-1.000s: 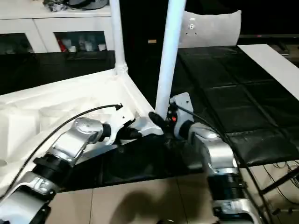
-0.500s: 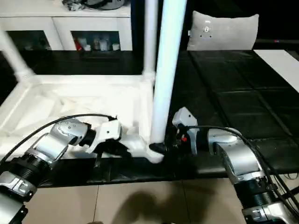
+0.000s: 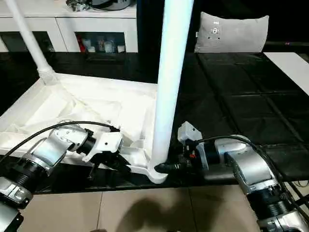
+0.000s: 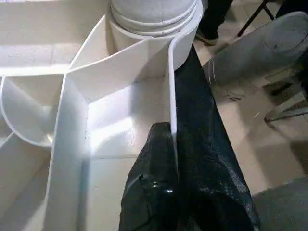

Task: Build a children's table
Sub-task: Rotate leg to tighten

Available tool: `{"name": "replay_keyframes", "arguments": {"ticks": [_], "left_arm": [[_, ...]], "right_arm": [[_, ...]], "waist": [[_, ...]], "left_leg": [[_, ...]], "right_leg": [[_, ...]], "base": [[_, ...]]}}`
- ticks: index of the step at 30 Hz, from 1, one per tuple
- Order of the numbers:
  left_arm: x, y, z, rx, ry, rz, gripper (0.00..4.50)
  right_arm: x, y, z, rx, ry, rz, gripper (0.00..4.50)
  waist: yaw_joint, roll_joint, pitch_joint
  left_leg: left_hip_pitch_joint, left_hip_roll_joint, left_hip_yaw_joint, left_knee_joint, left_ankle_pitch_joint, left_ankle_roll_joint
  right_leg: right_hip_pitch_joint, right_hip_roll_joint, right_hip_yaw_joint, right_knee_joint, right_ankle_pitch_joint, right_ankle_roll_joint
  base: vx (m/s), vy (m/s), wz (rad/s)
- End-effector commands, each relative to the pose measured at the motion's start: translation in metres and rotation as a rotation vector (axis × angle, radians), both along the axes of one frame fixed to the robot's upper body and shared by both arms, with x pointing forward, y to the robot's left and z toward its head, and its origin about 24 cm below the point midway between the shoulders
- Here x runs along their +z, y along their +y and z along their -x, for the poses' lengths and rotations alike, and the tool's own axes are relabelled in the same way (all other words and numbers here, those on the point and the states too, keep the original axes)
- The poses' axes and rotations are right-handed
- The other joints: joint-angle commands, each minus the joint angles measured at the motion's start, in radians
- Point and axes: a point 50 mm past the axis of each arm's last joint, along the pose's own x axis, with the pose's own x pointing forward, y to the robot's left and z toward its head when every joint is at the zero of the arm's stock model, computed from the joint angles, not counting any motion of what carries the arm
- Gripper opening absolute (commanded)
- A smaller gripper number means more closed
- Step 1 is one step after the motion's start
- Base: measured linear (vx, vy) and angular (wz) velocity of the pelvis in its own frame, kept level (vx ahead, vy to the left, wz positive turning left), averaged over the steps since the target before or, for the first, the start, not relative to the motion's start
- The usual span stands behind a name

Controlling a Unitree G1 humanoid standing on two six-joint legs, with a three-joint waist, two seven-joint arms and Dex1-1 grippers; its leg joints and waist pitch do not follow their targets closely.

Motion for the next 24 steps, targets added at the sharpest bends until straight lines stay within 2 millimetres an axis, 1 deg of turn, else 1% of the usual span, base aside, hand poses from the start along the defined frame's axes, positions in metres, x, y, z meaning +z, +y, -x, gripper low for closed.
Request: {"name": "replay_keyframes", "arguments": {"ticks": [1, 4, 5, 6, 7, 8, 9, 10, 11, 12, 13, 14, 15, 16, 17, 18, 19, 21, 22, 24], "left_arm": [[0.009, -0.010, -0.001, -0.058, -0.017, 0.026, 0.00], [0.010, -0.012, -0.002, -0.018, -0.005, 0.051, 0.00], [0.010, -0.014, -0.003, 0.018, 0.006, 0.060, 0.00], [0.010, -0.015, -0.004, 0.041, 0.012, 0.064, 0.00], [0.010, -0.017, -0.006, 0.101, 0.017, 0.070, 0.00], [0.009, -0.022, -0.009, 0.179, 0.020, 0.079, 0.00], [0.008, -0.024, -0.010, 0.224, 0.021, 0.083, 0.00], [0.008, -0.027, -0.012, 0.267, 0.017, 0.094, 0.00], [0.008, -0.032, -0.015, 0.332, 0.021, 0.112, 0.00], [0.008, -0.037, -0.017, 0.385, 0.017, 0.122, 0.00], [0.007, -0.040, -0.018, 0.425, 0.008, 0.127, 0.00], [0.007, -0.041, -0.019, 0.441, 0.005, 0.128, 0.00], [0.006, -0.045, -0.020, 0.475, 0.003, 0.134, 0.00], [0.006, -0.047, -0.021, 0.498, 0.003, 0.138, 0.00], [0.005, -0.051, -0.025, 0.564, -0.014, 0.147, 0.00], [0.005, -0.051, -0.025, 0.564, -0.014, 0.147, 0.00], [0.006, -0.058, -0.032, 0.661, -0.038, 0.176, 0.00], [0.008, -0.063, -0.033, 0.690, -0.048, 0.185, 0.00], [0.009, -0.067, -0.034, 0.704, -0.054, 0.188, 0.00], [0.009, -0.069, -0.033, 0.699, -0.067, 0.184, 0.00]], "right_arm": [[0.005, 0.002, 0.004, 0.029, 0.015, -0.049, 2.00], [0.006, 0.006, 0.004, 0.015, 0.020, -0.080, 1.96], [0.006, 0.009, 0.003, -0.016, 0.023, -0.101, 1.96], [0.006, 0.011, 0.002, -0.042, 0.022, -0.109, 1.95], [0.005, 0.016, -0.003, -0.109, 0.007, -0.111, 1.95], [0.002, 0.020, -0.009, -0.191, -0.018, -0.096, 1.95], [0.001, 0.022, -0.012, -0.236, -0.034, -0.085, 1.95], [-0.001, 0.024, -0.015, -0.283, -0.041, -0.075, 1.95], [-0.004, 0.027, -0.022, -0.371, -0.046, -0.056, 1.95], [-0.007, 0.029, -0.029, -0.470, -0.043, -0.036, 1.94], [-0.010, 0.030, -0.034, -0.550, -0.030, -0.024, 1.93], [-0.011, 0.031, -0.036, -0.575, -0.024, -0.021, 1.93], [-0.012, 0.032, -0.040, -0.638, -0.023, -0.015, 1.93], [-0.013, 0.032, -0.042, -0.677, -0.017, -0.014, 1.93], [-0.014, 0.035, -0.046, -0.748, -0.023, -0.007, 1.92], [-0.014, 0.035, -0.046, -0.748, -0.023, -0.007, 1.92], [-0.016, 0.040, -0.051, -0.836, -0.038, -0.009, 1.92], [-0.015, 0.042, -0.053, -0.867, -0.067, -0.013, 1.92], [-0.014, 0.045, -0.054, -0.879, -0.072, -0.037, 2.27], [-0.012, 0.046, -0.055, -0.883, -0.074, -0.063, 2.61]], "waist": [[-0.003, -0.009, -0.066], [-0.002, -0.009, -0.066], [-0.001, -0.005, -0.066], [-0.002, -0.007, -0.066], [-0.003, -0.005, -0.064], [-0.007, -0.004, -0.063], [-0.013, -0.005, -0.061], [-0.018, -0.008, -0.060], [-0.021, -0.008, -0.060], [-0.026, -0.008, -0.060], [-0.046, -0.007, -0.061], [-0.056, -0.007, -0.062], [-0.059, -0.008, -0.062], [-0.063, -0.007, -0.062], [-0.066, -0.007, -0.065], [-0.068, -0.006, -0.065], [-0.069, -0.005, -0.066], [-0.066, -0.004, -0.068], [-0.065, -0.004, -0.068], [-0.064, -0.003, -0.068]], "left_leg": [[-0.015, 0.021, 0.011, -0.066, -0.059, 0.078], [-0.015, 0.022, 0.010, -0.066, -0.057, 0.078], [-0.015, 0.022, 0.010, -0.065, -0.057, 0.076], [-0.016, 0.022, 0.011, -0.066, -0.057, 0.075], [-0.016, 0.020, 0.009, -0.067, -0.064, 0.067], [-0.016, 0.020, 0.010, -0.068, -0.070, 0.060], [-0.015, 0.017, 0.010, -0.068, -0.071, 0.042], [-0.018, 0.007, 0.011, -0.065, -0.081, 0.032], [-0.017, 0.004, 0.011, -0.065, -0.086, 0.032], [-0.018, 0.005, 0.011, -0.066, -0.086, 0.030], [-0.027, 0.003, 0.006, -0.064, -0.086, 0.025], [-0.023, 0.000, 0.007, -0.062, -0.093, 0.029], [-0.022, -0.002, 0.007, -0.061, -0.097, 0.034], [-0.021, -0.003, 0.008, -0.061, -0.098, 0.041], [-0.023, -0.001, 0.008, -0.060, -0.081, 0.056], [-0.024, 0.001, 0.008, -0.060, -0.074, 0.058], [-0.024, 0.000, 0.008, -0.059, -0.060, 0.062], [-0.024, 0.002, 0.007, -0.061, -0.050, 0.063], [-0.025, 0.005, 0.006, -0.062, -0.046, 0.067], [-0.024, 0.007, 0.006, -0.062, -0.043, 0.072]], "right_leg": [[0.078, -0.059, 0.063, -0.065, -0.323, -0.094], [0.078, -0.059, 0.062, -0.064, -0.323, -0.094], [0.077, -0.058, 0.063, -0.065, -0.320, -0.095], [0.078, -0.058, 0.064, -0.064, -0.316, -0.095], [0.078, -0.058, 0.061, -0.067, -0.334, -0.089], [0.078, -0.058, 0.061, -0.067, -0.344, -0.087], [0.076, -0.057, 0.059, -0.074, -0.372, -0.075], [0.079, -0.056, 0.051, -0.082, -0.425, -0.049], [0.079, -0.056, 0.048, -0.087, -0.449, -0.038], [0.079, -0.055, 0.048, -0.088, -0.456, -0.032], [0.083, -0.053, 0.042, -0.089, -0.461, -0.022], [0.079, -0.052, 0.041, -0.094, -0.464, -0.016], [0.078, -0.051, 0.041, -0.096, -0.467, -0.014], [0.077, -0.051, 0.042, -0.097, -0.466, -0.015], [0.077, -0.051, 0.044, -0.094, -0.439, -0.027], [0.076, -0.050, 0.045, -0.092, -0.428, -0.032], [0.076, -0.050, 0.045, -0.090, -0.408, -0.042], [0.077, -0.050, 0.045, -0.086, -0.389, -0.048], [0.077, -0.051, 0.047, -0.083, -0.368, -0.053], [0.078, -0.051, 0.049, -0.080, -0.348, -0.060]], "base": [[0.000, 0.000, 0.00], [0.000, 0.000, 0.00], [0.000, 0.000, 0.00], [0.000, 0.000, 0.00], [0.000, 0.000, 0.00], [0.000, 0.000, 0.00], [0.000, 0.000, 0.00], [0.000, 0.000, 0.00], [0.000, 0.000, 0.00], [0.000, 0.000, 0.00], [0.000, 0.000, 0.00], [0.000, 0.000, 0.00], [0.000, 0.000, 0.00], [0.000, 0.000, 0.00], [0.000, 0.000, 0.00], [0.000, 0.000, 0.00], [0.000, 0.000, 0.00], [0.000, 0.000, 0.00], [0.000, 0.000, 0.00], [0.000, 0.000, 0.00]]}}
